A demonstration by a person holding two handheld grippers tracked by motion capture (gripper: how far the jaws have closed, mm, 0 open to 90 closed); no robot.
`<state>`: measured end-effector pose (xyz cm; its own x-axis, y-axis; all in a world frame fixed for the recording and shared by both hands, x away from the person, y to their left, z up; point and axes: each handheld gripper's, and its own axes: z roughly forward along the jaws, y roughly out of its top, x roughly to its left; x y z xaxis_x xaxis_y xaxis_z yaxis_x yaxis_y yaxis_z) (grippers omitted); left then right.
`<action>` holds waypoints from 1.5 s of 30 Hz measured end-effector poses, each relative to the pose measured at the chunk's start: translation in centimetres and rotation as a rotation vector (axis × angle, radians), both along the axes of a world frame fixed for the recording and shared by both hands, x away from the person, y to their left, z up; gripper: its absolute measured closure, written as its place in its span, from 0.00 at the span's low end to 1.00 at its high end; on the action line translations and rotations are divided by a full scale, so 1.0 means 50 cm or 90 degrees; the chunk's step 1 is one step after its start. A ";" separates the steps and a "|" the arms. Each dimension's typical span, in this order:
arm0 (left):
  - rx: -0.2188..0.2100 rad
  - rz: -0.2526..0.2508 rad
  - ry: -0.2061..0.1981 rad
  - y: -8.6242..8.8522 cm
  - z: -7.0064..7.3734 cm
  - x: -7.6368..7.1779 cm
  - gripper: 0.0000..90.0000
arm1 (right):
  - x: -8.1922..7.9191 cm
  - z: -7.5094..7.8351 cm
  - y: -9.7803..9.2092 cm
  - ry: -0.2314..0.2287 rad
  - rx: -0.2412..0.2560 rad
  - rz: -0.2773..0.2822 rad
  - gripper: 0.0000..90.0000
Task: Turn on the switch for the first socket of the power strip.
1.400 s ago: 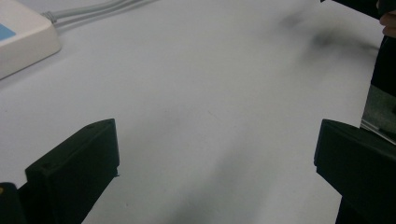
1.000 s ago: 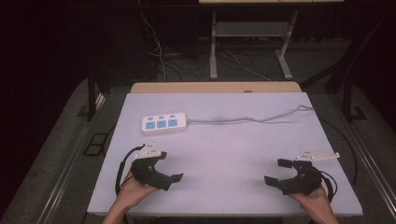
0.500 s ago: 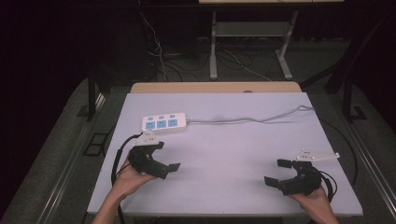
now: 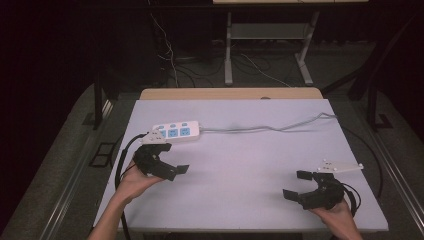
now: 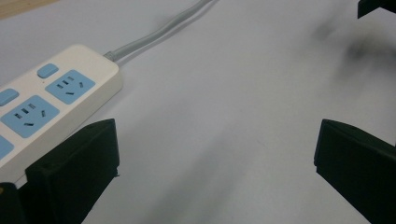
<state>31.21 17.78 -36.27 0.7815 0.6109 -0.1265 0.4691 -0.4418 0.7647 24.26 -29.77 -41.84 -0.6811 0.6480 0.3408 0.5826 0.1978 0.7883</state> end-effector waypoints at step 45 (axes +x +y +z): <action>0.061 0.022 0.004 0.014 0.046 0.128 0.00 | 0.001 -0.006 0.001 0.008 -0.013 0.002 0.00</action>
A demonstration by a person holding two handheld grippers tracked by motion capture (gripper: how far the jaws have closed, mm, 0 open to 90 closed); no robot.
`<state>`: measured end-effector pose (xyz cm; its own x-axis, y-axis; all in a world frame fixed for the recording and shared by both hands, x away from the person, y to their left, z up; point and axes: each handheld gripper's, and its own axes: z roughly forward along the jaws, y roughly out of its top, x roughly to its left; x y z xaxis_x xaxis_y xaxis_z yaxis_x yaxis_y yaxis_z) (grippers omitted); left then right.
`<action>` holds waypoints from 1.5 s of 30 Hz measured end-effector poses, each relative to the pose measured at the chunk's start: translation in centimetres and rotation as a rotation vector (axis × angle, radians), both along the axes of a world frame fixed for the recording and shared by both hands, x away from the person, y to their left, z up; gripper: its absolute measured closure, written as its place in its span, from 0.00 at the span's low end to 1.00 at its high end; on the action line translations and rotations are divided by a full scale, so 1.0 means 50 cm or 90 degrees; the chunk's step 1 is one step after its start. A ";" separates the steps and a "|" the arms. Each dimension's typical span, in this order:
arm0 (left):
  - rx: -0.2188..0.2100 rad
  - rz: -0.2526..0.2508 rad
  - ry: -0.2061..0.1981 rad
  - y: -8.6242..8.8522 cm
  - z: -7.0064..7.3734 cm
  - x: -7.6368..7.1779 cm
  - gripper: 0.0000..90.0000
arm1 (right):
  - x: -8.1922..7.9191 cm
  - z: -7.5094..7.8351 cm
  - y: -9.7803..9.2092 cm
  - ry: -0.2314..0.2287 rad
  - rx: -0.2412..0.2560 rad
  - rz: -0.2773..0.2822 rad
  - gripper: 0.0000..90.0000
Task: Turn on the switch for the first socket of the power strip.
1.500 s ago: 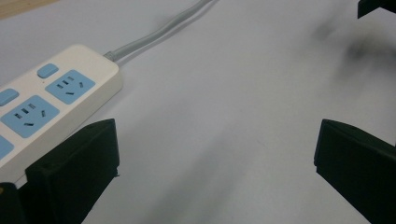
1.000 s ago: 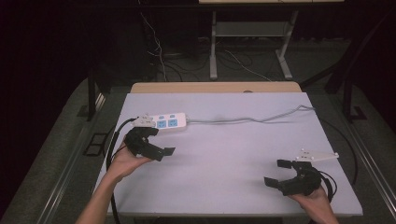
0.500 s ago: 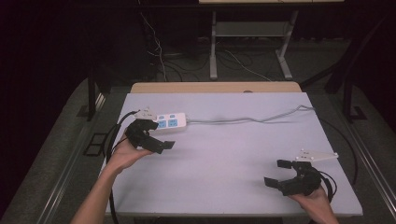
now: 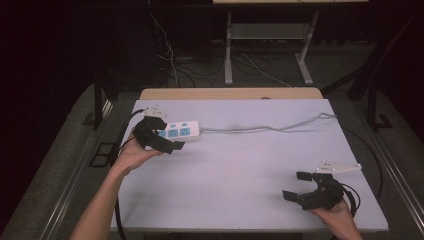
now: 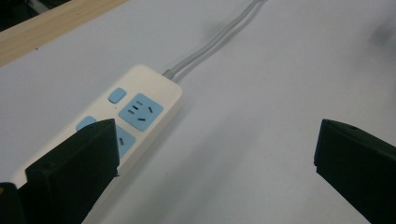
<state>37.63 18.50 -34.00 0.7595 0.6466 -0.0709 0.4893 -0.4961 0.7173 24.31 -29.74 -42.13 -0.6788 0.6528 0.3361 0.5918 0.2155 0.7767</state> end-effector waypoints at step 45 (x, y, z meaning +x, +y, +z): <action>0.062 0.021 0.042 -0.036 0.004 0.172 0.09 | 0.002 -0.004 0.000 0.009 -0.003 0.002 0.00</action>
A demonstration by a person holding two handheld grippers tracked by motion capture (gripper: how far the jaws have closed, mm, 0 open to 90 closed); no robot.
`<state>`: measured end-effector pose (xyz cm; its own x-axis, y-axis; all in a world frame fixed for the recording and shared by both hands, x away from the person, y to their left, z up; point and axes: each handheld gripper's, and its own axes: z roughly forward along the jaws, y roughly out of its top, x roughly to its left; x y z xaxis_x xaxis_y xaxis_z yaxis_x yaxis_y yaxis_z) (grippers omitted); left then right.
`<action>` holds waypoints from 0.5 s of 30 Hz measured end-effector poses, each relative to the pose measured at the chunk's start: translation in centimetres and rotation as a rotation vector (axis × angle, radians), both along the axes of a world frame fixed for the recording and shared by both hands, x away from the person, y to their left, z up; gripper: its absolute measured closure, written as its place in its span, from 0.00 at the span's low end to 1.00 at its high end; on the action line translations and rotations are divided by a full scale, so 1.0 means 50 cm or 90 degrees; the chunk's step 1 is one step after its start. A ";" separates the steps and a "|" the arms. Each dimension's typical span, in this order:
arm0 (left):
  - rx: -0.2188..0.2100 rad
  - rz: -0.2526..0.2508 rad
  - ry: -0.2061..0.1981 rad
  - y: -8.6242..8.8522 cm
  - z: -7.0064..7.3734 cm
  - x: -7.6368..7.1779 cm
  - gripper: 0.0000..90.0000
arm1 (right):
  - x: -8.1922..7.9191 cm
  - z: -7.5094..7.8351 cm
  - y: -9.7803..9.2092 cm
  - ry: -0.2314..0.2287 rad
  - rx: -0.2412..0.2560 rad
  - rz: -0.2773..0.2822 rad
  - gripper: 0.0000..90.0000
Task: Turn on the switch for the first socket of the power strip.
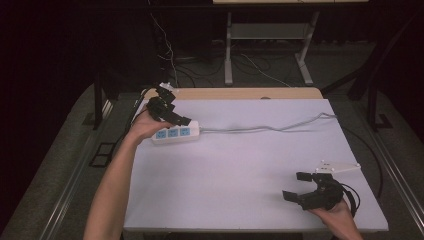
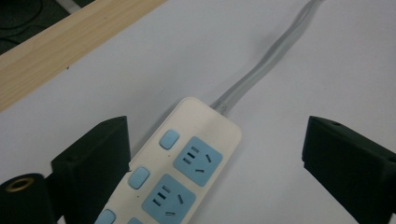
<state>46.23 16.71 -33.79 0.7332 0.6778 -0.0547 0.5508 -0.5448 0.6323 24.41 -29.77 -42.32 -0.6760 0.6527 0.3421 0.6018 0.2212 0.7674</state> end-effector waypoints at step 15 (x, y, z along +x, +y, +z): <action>-0.038 0.077 -0.014 0.033 -0.017 0.031 0.55 | 0.002 0.002 -0.002 -0.006 0.000 -0.006 0.00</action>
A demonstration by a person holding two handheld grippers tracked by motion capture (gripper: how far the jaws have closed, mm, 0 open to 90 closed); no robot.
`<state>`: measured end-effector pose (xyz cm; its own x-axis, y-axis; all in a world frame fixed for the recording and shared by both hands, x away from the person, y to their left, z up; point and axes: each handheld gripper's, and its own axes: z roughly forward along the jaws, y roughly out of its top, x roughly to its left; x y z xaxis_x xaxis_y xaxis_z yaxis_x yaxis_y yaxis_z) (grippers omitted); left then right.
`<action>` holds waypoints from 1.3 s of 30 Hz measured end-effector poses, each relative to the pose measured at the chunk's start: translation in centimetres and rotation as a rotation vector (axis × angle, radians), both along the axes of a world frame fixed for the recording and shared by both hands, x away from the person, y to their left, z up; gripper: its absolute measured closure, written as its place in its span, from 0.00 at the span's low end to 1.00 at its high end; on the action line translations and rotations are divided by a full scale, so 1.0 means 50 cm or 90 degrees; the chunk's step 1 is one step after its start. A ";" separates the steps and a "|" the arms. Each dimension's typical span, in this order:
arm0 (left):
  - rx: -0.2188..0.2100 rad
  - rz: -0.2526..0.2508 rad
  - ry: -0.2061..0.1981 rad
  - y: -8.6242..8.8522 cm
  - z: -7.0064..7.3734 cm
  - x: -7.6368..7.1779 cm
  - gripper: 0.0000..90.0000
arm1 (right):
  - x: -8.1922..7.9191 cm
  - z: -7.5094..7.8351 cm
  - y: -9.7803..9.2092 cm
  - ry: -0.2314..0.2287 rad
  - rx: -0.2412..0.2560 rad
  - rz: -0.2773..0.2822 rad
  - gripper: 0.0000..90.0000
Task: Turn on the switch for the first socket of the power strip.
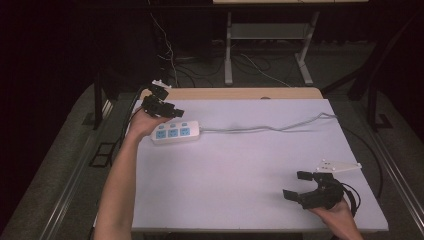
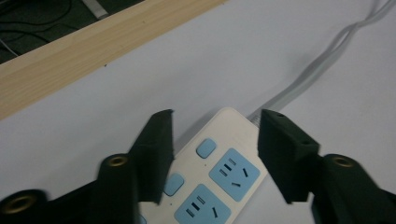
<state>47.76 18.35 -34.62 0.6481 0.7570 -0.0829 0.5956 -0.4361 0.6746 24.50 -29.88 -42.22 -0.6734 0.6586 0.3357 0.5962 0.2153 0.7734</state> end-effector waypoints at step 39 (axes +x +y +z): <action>0.032 0.002 0.082 -0.035 -0.112 0.044 0.99 | 0.001 0.003 -0.005 -0.010 -0.007 -0.011 0.00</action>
